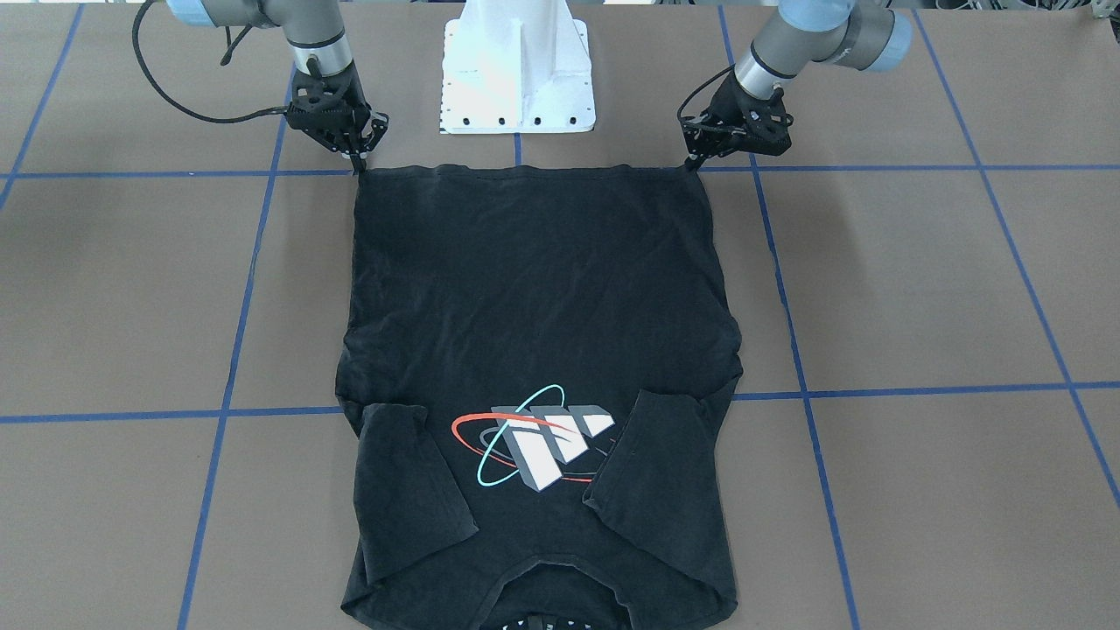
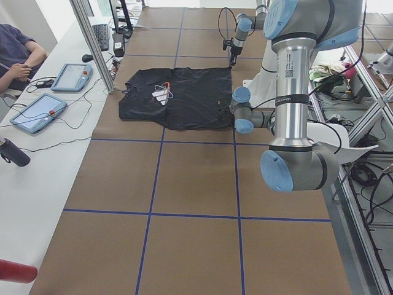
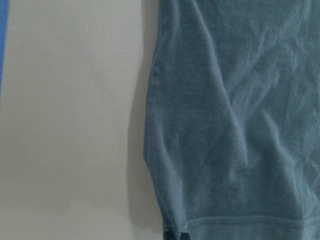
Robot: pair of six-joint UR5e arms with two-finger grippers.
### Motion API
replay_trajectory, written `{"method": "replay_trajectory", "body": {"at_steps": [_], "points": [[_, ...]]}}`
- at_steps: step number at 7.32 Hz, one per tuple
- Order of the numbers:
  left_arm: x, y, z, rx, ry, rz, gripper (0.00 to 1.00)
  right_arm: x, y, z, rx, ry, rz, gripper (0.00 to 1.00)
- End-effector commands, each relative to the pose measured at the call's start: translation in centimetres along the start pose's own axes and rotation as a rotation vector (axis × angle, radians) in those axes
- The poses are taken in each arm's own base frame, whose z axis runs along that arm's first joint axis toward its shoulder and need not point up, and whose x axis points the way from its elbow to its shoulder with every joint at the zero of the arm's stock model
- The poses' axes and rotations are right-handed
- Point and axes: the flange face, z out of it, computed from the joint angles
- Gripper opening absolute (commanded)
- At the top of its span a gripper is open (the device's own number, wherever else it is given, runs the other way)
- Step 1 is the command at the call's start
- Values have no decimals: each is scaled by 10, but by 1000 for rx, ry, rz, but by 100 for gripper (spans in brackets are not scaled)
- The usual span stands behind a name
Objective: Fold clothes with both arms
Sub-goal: 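Position and close both grippers on the hem corners, then lift the hem with both grippers and fold it toward the collar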
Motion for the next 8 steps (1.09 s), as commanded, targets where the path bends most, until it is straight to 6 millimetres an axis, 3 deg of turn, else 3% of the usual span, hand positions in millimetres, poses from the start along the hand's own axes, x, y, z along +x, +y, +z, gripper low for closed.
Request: {"method": "replay_trajectory", "body": {"at_steps": [1, 3, 5, 6, 7, 8], "points": [[8, 2, -13, -5, 25, 5, 0, -5, -4, -18, -16, -35, 10, 0], [32, 15, -50, -126, 65, 11, 0, -2, -19, -57, -77, -90, 41, 0], [55, 35, -104, -241, 102, 25, 0, 21, -13, -114, -176, -135, 35, 0], [66, 45, -135, -289, 126, 34, 0, 18, -7, -136, -215, -172, 24, 0], [72, 48, -148, -295, 143, 38, 0, 13, 2, -150, -239, -203, 6, 0], [72, 48, -148, -293, 141, 36, 0, 9, 3, -159, -243, -216, 2, 0]]}}
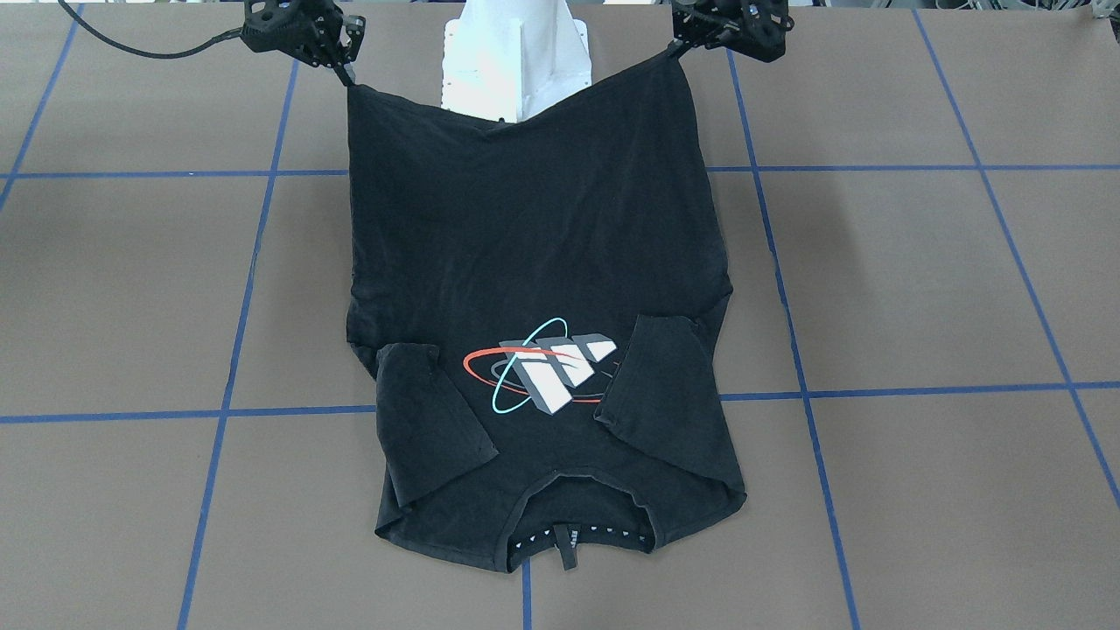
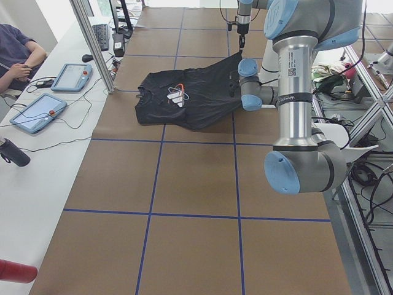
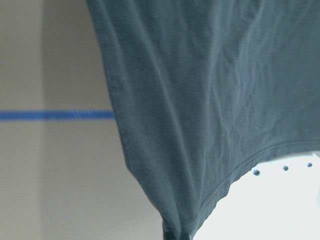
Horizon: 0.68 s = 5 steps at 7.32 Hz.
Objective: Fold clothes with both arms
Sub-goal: 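Lift the hem with both grippers and fold it toward the collar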
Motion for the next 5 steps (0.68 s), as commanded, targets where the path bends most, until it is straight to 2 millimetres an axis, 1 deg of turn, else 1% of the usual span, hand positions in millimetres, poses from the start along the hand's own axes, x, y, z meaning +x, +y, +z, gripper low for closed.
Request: {"method": "replay_trajectory", "body": {"at_steps": [1, 2, 3, 4, 5], "points": [[0, -8, -9, 20, -34, -30, 0, -7, 2, -15, -8, 4, -1, 0], [4, -22, -8, 54, -79, -54, 0, -15, -14, -14, 34, 12, 20, 0], [6, -61, -10, 138, -83, -90, 0, -24, -40, -8, 88, 36, 58, 0], [6, -102, -3, 200, -90, -125, 0, -35, -78, 6, 151, 56, 85, 0], [6, -141, -8, 270, -94, -132, 0, -43, -115, 15, 203, 66, 82, 0]]}}
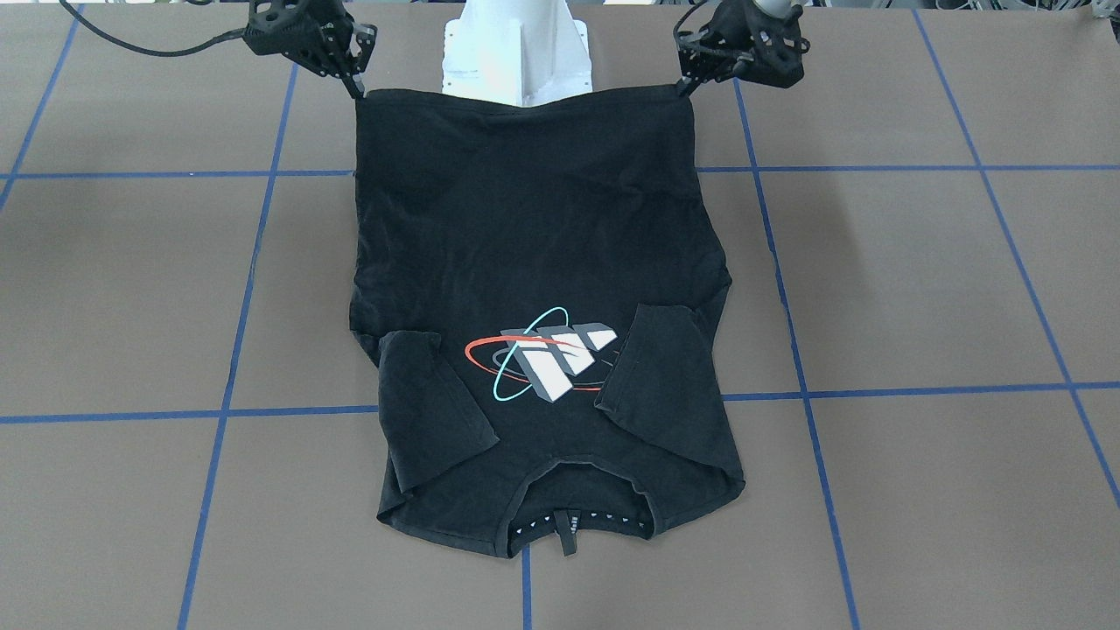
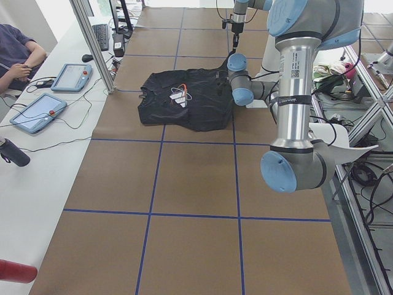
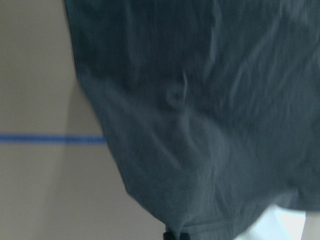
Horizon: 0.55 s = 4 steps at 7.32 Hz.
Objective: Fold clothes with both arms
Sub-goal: 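Lift the hem with both grippers and fold it toward the collar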
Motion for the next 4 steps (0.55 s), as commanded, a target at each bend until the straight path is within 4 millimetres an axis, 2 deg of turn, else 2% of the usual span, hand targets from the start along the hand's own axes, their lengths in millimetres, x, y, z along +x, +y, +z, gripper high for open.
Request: {"method": "replay_trajectory", "body": {"at_steps": [1, 2, 4], "points": [[5, -81, -4, 155, -9, -8, 0, -18, -78, 18, 121, 28, 23, 0], [0, -109, -19, 216, -10, -34, 0, -22, -109, 8, 174, 18, 38, 0], [6, -159, -68, 330, -20, -49, 0, -25, -164, -18, 273, -2, 103, 0]]}}
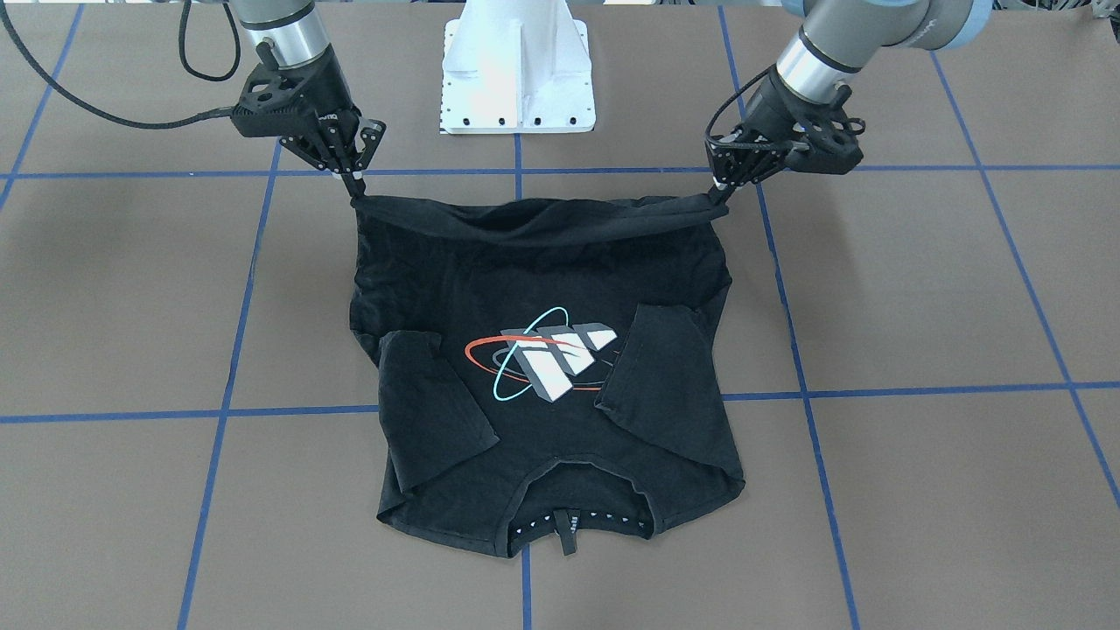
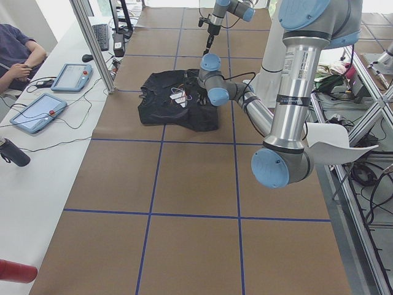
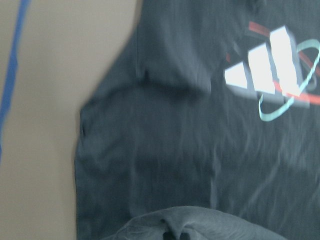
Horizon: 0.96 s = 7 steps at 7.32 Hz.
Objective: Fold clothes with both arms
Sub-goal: 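Lift the hem with both grippers and fold it toward the collar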
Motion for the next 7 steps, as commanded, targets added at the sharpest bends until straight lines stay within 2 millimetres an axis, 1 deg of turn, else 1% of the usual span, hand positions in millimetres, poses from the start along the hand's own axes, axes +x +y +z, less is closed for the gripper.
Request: {"method": "replay_trajectory", "body": {"at_steps": [1, 2, 3, 5, 6, 7], "points": [[27, -57, -38, 114, -24, -37, 0, -16, -61, -20, 96, -25, 59, 0], [46, -65, -42, 150, -35, -41, 0, -27, -76, -26, 101, -36, 74, 0], [51, -72, -38, 169, -42, -34, 0, -30, -90, -24, 115, -33, 88, 0], [54, -112, -26, 219, -85, -4, 0, -45, -130, -12, 131, -16, 123, 0], [56, -132, -14, 253, -121, 10, 0, -52, -151, -8, 140, -7, 143, 0], [63, -155, 4, 274, -163, 25, 0, -65, -170, 5, 148, 13, 152, 0]]}}
